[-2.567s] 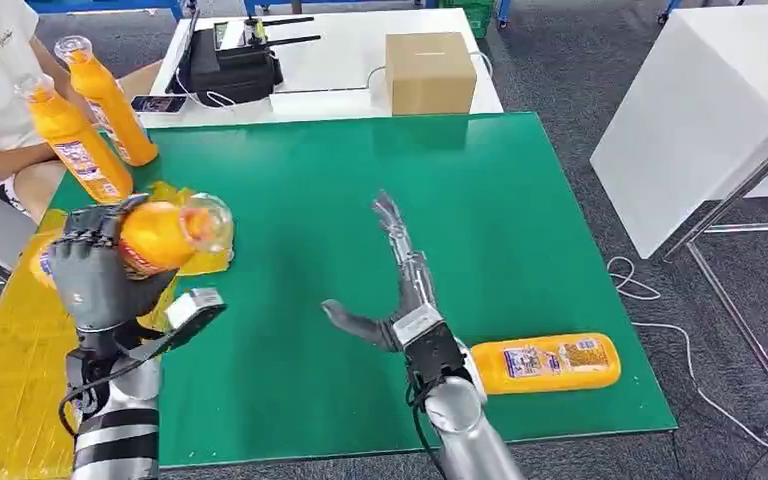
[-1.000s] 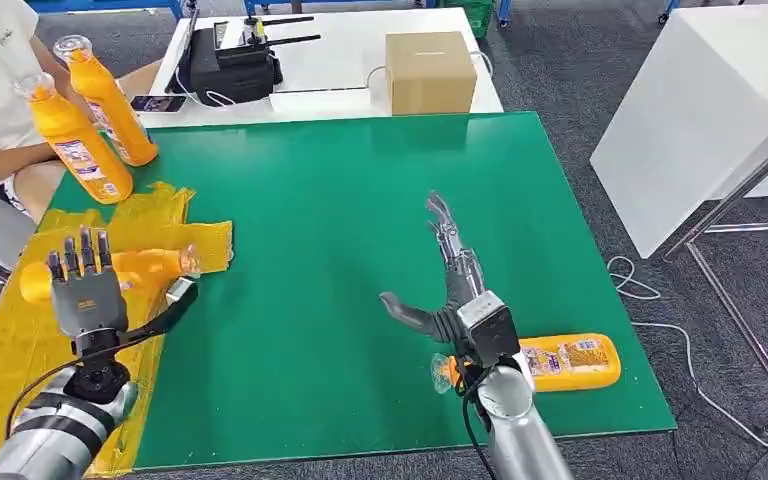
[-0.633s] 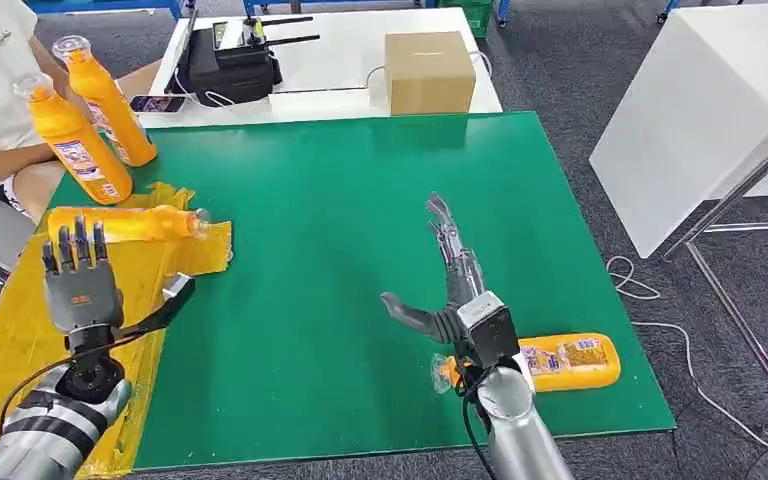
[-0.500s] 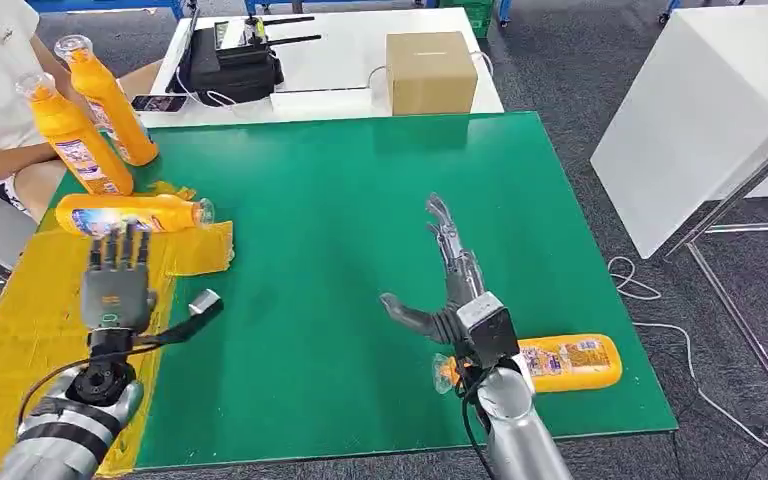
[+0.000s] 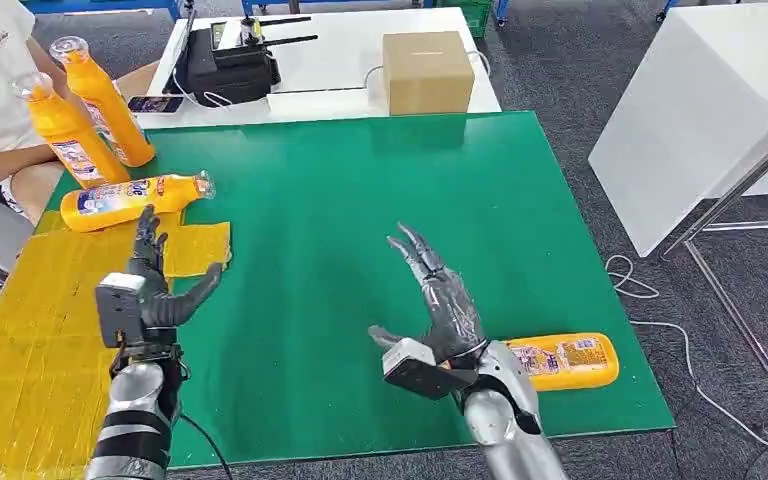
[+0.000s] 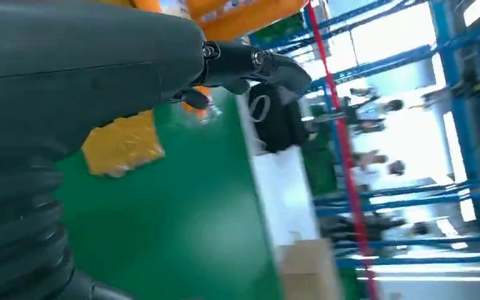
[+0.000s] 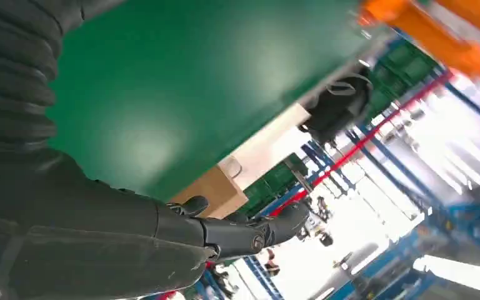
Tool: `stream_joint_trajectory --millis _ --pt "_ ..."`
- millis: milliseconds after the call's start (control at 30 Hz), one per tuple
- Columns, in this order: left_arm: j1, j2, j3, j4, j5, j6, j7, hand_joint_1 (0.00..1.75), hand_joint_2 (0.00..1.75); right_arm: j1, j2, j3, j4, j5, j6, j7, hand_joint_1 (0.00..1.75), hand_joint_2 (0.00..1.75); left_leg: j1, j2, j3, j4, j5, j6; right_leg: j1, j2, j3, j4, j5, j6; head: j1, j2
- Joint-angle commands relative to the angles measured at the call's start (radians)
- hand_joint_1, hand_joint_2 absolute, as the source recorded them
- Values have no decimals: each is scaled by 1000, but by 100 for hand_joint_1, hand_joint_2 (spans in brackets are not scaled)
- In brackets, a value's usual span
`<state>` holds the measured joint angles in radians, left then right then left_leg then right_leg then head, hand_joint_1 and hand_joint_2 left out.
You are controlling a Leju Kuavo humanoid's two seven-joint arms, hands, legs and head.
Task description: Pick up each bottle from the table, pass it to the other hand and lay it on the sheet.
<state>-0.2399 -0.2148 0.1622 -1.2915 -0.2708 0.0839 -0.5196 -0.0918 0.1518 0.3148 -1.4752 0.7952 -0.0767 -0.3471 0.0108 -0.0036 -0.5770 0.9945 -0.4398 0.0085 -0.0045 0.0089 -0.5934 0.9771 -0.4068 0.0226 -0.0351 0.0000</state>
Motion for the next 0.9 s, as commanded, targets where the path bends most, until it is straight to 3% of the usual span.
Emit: stream_joint_trajectory --millis 33,233,300,433,600,733,800,900 --pt "69 -57 72 -197 46 -42 7 0 175 64 -167 2 -19 95 -7 -10 0 175 1 -3 5 -1 -2 1 1 -4 7 -2 -2 0 0 0" --pt "52 -50 75 -157 56 -51 -2 0 175 105 -234 -63 -50 82 50 -30 0 175 0 -3 2 -1 -1 1 0 -4 4 -1 -1 0 0 0" --pt "37 -45 72 -129 57 -52 -6 0 175 145 -301 -92 -64 53 127 -54 0 175 0 -4 2 -1 -1 1 0 -4 4 -1 -1 0 0 0" --pt "13 -33 70 -81 65 -44 -17 0 175 273 -413 -208 -150 2 151 -104 0 175 0 -9 5 -1 -1 1 0 -10 9 -3 -4 1 0 0" --pt "37 -39 76 -104 67 -41 -16 0 175 319 -399 -355 -198 34 173 -56 0 175 -2 -5 2 0 -2 2 -2 -5 4 -1 -2 1 0 0" --pt "39 -41 75 -106 67 -42 -16 0 175 313 -402 -364 -182 35 174 -60 0 175 -2 -2 2 0 -3 4 -2 -3 3 -1 -1 0 0 0" --pt "37 -45 72 -110 67 -48 -16 0 175 291 -390 -367 -140 183 94 -14 0 175 -1 -2 4 0 -4 4 -1 -4 5 -1 -2 0 0 0" --pt "31 -48 57 -108 67 -49 -16 0 175 269 -399 -399 -69 203 82 -21 0 175 -1 -2 4 -1 -4 4 -1 -3 5 -2 -1 0 0 0"
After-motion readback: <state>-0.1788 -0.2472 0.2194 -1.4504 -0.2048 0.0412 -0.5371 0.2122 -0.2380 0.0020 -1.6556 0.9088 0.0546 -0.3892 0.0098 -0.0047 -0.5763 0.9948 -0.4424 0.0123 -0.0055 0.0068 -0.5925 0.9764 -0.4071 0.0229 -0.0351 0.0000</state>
